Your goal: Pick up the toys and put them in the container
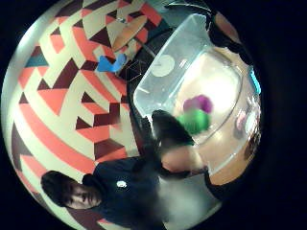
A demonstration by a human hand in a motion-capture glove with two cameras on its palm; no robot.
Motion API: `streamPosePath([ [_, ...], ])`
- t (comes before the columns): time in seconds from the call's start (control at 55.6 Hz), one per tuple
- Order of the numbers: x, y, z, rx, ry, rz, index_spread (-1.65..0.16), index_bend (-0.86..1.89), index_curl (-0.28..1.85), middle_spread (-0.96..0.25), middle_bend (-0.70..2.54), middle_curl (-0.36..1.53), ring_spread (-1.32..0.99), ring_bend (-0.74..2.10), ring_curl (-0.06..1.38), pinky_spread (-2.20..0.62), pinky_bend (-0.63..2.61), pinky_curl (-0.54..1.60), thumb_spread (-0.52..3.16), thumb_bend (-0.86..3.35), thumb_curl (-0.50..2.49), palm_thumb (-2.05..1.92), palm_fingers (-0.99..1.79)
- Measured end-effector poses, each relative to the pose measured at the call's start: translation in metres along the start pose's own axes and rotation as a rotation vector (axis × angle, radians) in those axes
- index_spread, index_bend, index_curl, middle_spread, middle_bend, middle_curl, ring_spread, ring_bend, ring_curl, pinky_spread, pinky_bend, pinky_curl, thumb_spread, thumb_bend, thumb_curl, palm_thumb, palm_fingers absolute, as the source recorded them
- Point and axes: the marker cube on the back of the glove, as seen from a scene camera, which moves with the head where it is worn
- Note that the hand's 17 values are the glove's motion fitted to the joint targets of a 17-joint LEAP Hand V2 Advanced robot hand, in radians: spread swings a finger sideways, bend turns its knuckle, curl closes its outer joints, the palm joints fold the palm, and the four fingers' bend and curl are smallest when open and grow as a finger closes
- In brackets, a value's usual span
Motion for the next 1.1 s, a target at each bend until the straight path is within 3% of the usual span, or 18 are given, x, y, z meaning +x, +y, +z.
streamPosePath([
  [0.252,0.092,0.038,-0.007,0.021,-0.154,0.134,-0.26,0.36,0.70,-0.10,0.68,0.54,-0.23,1.03,0.43,-0.04,0.86,0.40,1.31,-0.03,0.45,-0.02,0.10],
  [0.467,0.176,0.057,0.010,0.021,-0.085,0.311,-0.27,0.29,0.65,-0.06,0.54,0.48,-0.17,0.83,0.37,-0.01,0.93,0.41,1.36,-0.02,0.37,-0.03,-0.06],
  [0.881,0.235,0.043,0.088,-0.209,0.061,0.363,-0.26,0.08,0.43,-0.02,0.20,0.38,-0.06,0.38,0.24,0.01,0.92,0.38,1.45,0.07,0.38,0.20,-0.21],
  [1.025,0.239,0.030,0.133,-0.270,0.089,0.348,-0.29,0.14,0.39,0.00,0.08,0.31,-0.02,0.29,0.23,0.04,1.00,0.39,1.35,-0.01,0.36,0.14,-0.18],
  [1.097,0.240,0.027,0.156,-0.299,0.120,0.337,-0.32,0.31,0.43,0.00,0.02,0.26,0.00,0.23,0.21,0.05,1.09,0.41,1.31,-0.01,0.36,0.15,-0.07],
])
